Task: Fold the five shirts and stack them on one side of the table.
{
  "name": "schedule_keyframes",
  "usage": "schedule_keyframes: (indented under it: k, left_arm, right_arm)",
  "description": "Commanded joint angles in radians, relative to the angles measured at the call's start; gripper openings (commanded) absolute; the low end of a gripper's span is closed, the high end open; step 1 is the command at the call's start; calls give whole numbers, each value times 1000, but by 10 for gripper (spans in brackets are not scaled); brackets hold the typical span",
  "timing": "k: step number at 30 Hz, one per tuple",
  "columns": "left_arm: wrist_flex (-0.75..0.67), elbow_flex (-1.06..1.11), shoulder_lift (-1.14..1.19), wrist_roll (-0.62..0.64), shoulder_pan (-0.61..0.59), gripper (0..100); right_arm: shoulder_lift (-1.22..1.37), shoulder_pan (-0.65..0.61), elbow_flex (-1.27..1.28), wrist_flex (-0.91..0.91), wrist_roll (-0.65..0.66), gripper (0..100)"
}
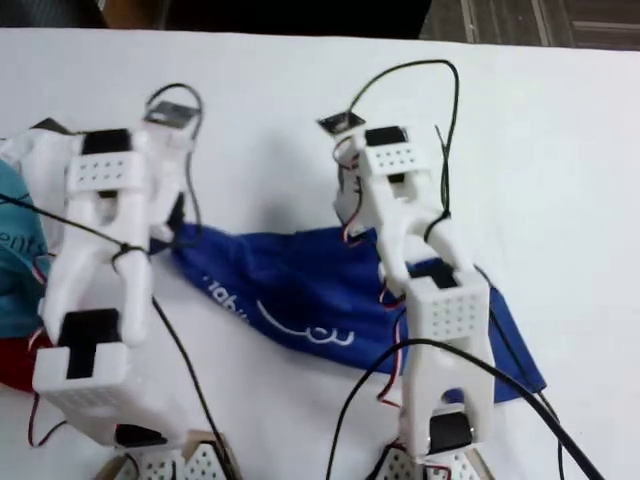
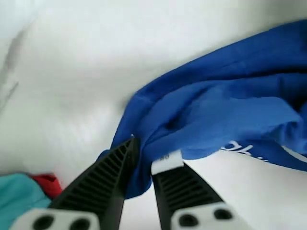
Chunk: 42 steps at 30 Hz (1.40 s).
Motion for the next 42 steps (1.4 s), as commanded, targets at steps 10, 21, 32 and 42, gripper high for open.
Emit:
schedule_keyframes:
  k: [10, 21, 32, 42]
  left_arm:
    - [-14, -31, -41, 12, 117, 24]
    - [81, -171, -49, 5, 109, 24]
    - [272, -452, -54, 5, 117, 24]
    - [68, 94, 80, -132, 256, 24]
  right_arm:
    - [134, 28, -230, 140, 3, 1]
    - [-239, 202, -373, 219, 5, 22]
    - [-941, 394, 190, 219, 127, 23]
    - [-1546, 495, 974, 91, 327, 23]
